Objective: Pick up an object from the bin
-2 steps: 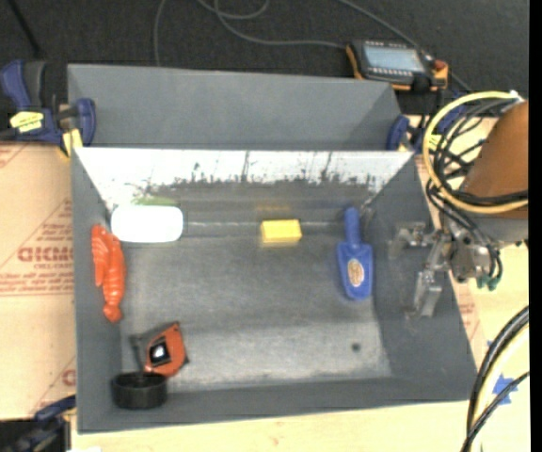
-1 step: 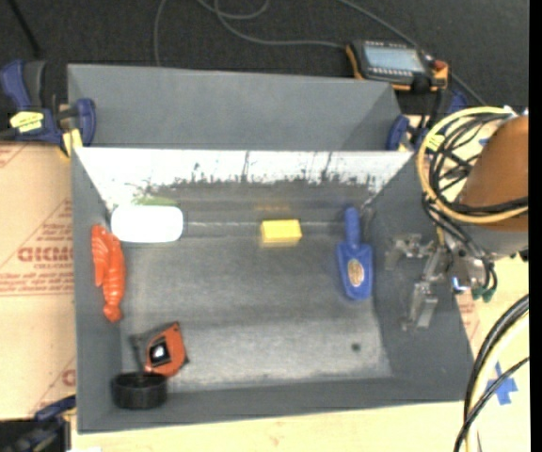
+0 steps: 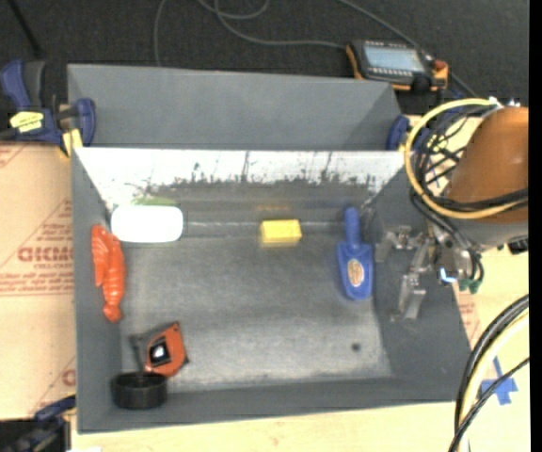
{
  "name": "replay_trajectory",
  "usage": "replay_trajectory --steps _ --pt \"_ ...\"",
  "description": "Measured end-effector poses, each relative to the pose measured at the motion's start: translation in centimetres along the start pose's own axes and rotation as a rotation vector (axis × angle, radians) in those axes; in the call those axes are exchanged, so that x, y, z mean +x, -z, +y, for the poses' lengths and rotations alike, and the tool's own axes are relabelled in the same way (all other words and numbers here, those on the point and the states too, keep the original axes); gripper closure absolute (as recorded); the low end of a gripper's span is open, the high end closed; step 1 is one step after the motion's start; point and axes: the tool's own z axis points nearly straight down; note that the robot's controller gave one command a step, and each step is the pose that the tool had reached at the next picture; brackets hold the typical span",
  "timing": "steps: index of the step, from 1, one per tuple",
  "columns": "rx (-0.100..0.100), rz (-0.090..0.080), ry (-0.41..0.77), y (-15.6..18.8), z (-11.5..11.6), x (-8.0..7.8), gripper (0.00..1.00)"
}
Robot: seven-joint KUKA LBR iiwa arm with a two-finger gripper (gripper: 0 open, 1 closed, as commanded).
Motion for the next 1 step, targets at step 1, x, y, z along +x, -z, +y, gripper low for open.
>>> replay_trajectory --steps 1 --pt "-0.001 -0.001 -0.004 -0.06 -0.02 -1.25 0.00"
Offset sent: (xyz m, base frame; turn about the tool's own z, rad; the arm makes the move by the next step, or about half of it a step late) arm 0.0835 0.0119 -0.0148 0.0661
